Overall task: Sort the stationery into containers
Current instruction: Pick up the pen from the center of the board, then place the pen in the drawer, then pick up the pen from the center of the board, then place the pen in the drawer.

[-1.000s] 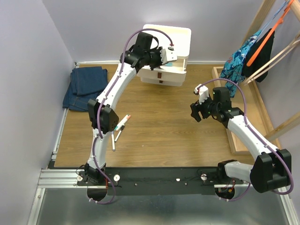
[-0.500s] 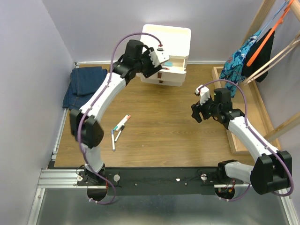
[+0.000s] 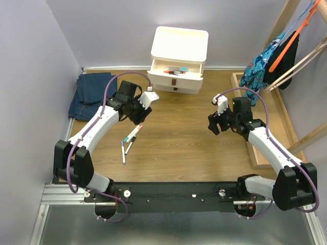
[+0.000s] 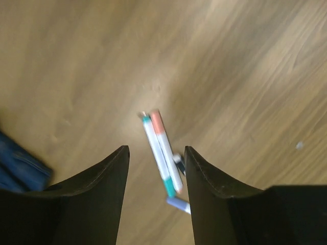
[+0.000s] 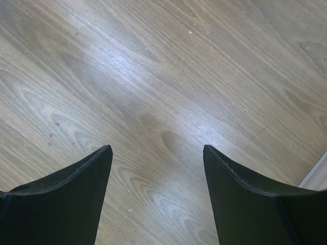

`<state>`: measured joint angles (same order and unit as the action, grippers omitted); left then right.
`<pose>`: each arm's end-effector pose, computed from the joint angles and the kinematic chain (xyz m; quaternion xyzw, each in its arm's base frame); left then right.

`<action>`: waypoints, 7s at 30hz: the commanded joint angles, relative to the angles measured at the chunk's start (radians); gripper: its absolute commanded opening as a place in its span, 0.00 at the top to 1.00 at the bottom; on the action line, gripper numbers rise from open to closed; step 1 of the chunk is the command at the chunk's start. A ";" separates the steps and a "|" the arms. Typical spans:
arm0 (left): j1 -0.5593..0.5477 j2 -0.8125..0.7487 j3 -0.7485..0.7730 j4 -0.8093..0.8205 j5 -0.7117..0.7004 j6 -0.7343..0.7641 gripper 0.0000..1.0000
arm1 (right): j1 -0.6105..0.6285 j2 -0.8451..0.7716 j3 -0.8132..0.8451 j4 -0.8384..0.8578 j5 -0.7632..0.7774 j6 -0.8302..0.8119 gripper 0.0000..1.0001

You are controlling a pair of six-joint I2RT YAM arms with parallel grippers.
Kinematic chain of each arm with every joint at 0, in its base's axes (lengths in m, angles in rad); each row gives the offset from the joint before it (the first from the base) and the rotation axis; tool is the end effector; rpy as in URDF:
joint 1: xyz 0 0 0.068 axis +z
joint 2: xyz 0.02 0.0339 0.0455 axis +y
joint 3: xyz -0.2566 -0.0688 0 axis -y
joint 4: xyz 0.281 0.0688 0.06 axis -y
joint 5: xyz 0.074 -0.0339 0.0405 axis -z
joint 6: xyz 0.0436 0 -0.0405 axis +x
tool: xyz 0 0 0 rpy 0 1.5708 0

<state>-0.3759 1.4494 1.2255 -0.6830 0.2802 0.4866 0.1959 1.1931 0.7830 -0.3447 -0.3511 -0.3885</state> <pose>0.3190 -0.1388 0.2730 0.4327 0.8314 -0.1140 0.3295 0.2822 0.0713 0.2163 -0.3267 0.8455 0.1220 0.4043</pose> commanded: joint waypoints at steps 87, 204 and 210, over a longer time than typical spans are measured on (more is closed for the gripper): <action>-0.035 0.715 1.195 0.146 0.223 0.010 0.88 | -0.007 0.005 0.019 0.021 -0.003 0.022 0.20; -0.141 0.718 1.105 0.214 -0.147 0.029 0.65 | -0.046 -0.032 -0.051 0.033 -0.032 0.051 0.20; -0.156 0.609 1.063 0.227 -0.210 -0.025 0.49 | -0.055 -0.036 -0.065 0.041 -0.034 0.057 0.20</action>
<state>-0.5156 2.1666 2.3074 -0.5034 0.1390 0.5003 0.1547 1.1767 0.7353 -0.3294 -0.3645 -0.3470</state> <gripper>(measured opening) 0.489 0.801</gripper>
